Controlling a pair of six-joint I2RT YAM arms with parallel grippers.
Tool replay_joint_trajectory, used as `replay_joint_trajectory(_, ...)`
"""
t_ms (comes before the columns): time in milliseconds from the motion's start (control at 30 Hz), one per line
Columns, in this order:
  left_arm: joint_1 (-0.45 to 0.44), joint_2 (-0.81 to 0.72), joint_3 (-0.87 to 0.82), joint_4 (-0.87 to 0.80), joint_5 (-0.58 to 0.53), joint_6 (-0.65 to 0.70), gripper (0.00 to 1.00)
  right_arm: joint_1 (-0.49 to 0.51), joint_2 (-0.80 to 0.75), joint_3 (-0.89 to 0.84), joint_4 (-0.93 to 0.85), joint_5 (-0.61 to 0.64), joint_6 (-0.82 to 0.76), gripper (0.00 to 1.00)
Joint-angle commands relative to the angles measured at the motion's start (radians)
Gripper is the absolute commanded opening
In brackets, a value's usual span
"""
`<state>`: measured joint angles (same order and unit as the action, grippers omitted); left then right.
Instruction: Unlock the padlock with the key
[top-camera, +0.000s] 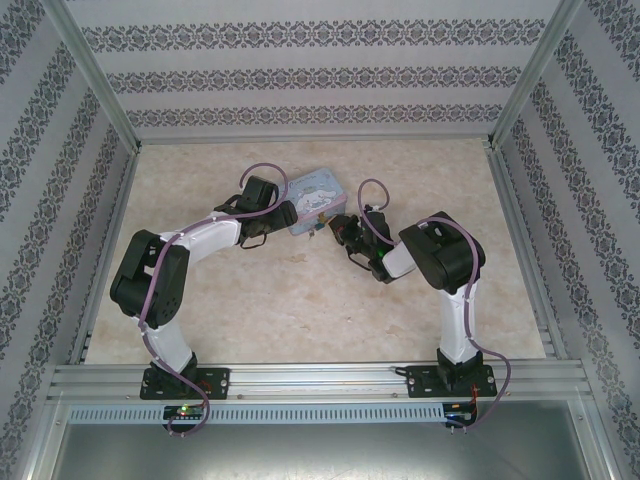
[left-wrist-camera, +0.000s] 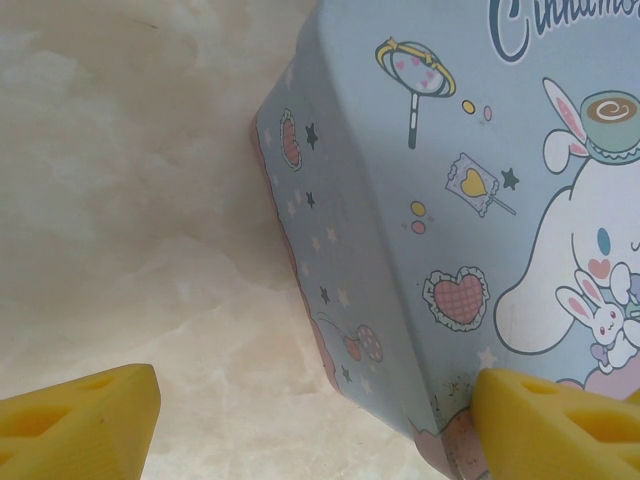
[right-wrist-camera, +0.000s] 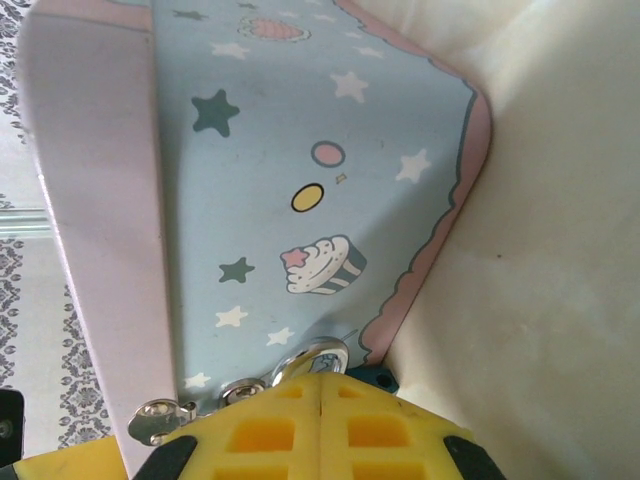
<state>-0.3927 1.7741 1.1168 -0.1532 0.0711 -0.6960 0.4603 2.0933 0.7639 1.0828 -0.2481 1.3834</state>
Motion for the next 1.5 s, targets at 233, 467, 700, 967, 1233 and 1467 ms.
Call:
replay_joint_trajectory(233,-0.008,0.048,-0.029,-0.066,-0.002,0.006,0.82,-0.04,-0.076,-0.078,0.037,0.019,-0.032,0.0)
replay_joint_trajectory(467,-0.008,0.053,-0.012,-0.081,-0.01,0.016,0.82,-0.05,-0.058,0.007,-0.033,-0.031,-0.043,0.0)
replay_joint_trajectory(700,0.0,0.09,0.063,-0.116,-0.025,0.028,0.82,-0.064,-0.017,0.22,-0.231,-0.105,-0.108,0.0)
replay_joint_trajectory(967,0.063,0.163,0.215,-0.178,-0.026,0.052,0.82,-0.062,-0.007,0.35,-0.417,-0.147,-0.182,0.0)
replay_joint_trajectory(1233,0.079,0.136,0.219,-0.189,-0.014,0.059,0.83,-0.029,-0.041,0.213,-0.359,-0.163,-0.191,0.0)
replay_joint_trajectory(1467,0.081,0.077,0.175,-0.178,-0.007,0.063,0.83,-0.011,-0.254,-0.037,-0.314,-0.176,-0.213,0.0)
